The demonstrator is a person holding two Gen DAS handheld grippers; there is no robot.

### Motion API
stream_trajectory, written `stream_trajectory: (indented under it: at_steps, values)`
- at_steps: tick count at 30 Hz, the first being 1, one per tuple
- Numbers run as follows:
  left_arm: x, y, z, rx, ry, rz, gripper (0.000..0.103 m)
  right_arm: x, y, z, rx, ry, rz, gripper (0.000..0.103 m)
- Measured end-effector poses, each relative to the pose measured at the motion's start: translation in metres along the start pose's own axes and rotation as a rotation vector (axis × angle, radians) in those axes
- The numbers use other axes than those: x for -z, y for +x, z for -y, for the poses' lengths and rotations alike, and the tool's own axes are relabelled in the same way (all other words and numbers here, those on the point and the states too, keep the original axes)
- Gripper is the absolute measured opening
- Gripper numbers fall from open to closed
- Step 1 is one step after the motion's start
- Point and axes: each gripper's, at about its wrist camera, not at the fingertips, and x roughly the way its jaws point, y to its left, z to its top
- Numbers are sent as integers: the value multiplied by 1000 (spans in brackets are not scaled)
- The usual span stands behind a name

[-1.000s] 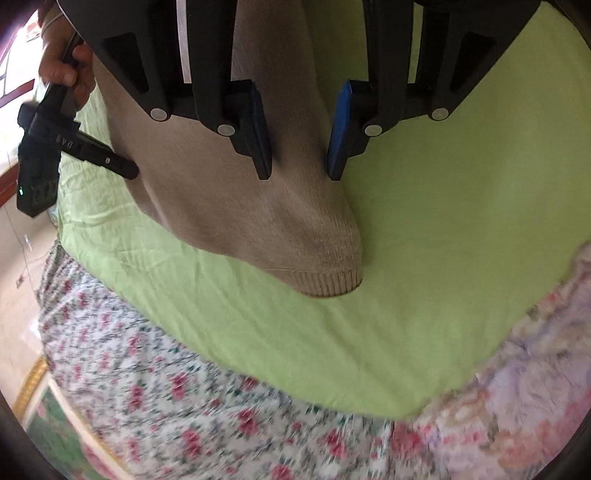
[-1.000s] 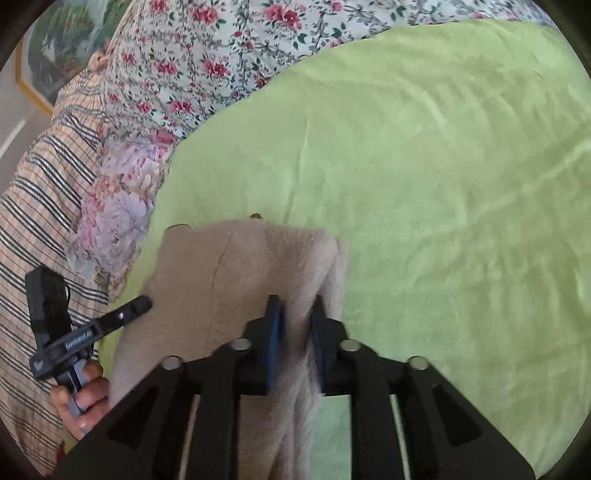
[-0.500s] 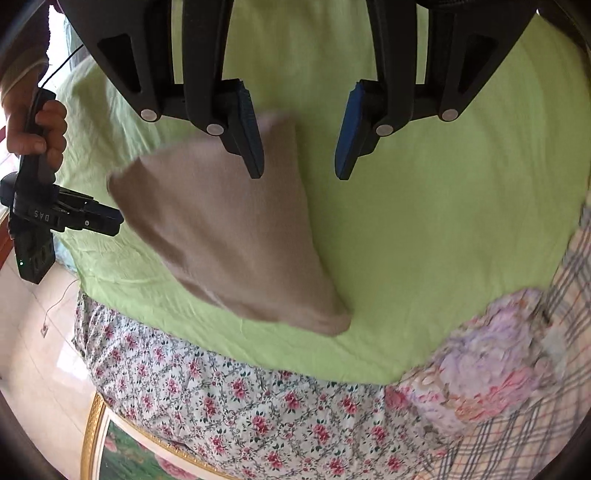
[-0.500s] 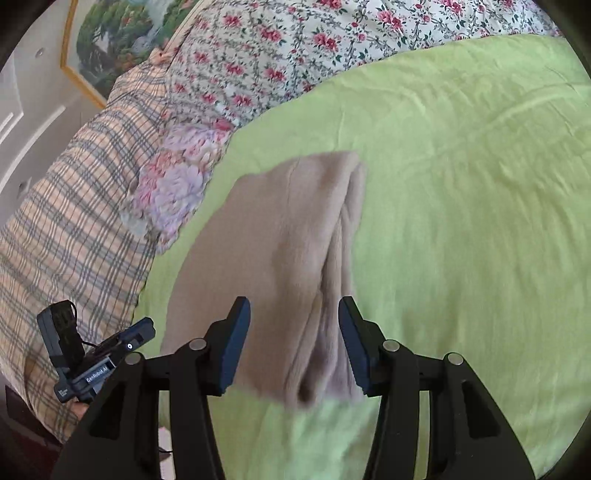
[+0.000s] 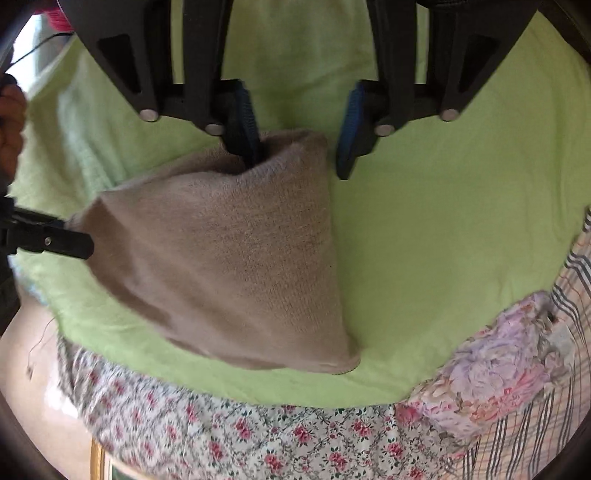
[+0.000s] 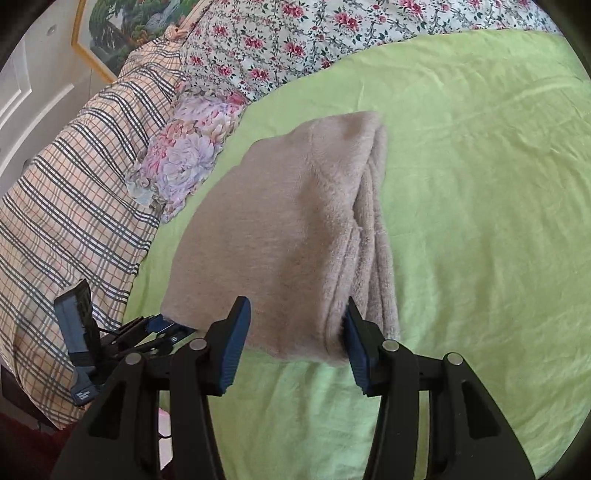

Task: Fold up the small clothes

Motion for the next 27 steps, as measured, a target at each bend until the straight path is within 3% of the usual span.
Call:
stream_trajectory:
  at_steps: [1, 2, 4, 5, 6, 10, 14, 27]
  values:
    - [0, 0, 0, -15, -15, -2, 28, -1, 0, 0, -6, -1, -4, 6]
    - [-1, -3, -4, -19, -40, 3, 19, -3, -6, -1, -31, 4, 19, 6]
    - [-3, -18, -7, -45, -85, 53, 14, -8, -38, -6, -182, -13, 153, 6]
    - [-3, -24, -7, -71, -90, 78, 9, -10, -50, -9, -202, -32, 191, 6]
    - [-3, -28, -7, -101, -95, 88, 8, -13, -55, -9, -178, -46, 192, 6]
    - [2, -23, -13, -82, -144, 43, 7, -9, -33, 8, -14, -64, 77, 6]
    - [6, -13, -11, -81, -126, -4, 7, 7, -9, 25, 148, -89, -17, 6]
    - [11, -11, -6, -70, -96, -24, 7, 1, -6, 33, 245, -78, -29, 6]
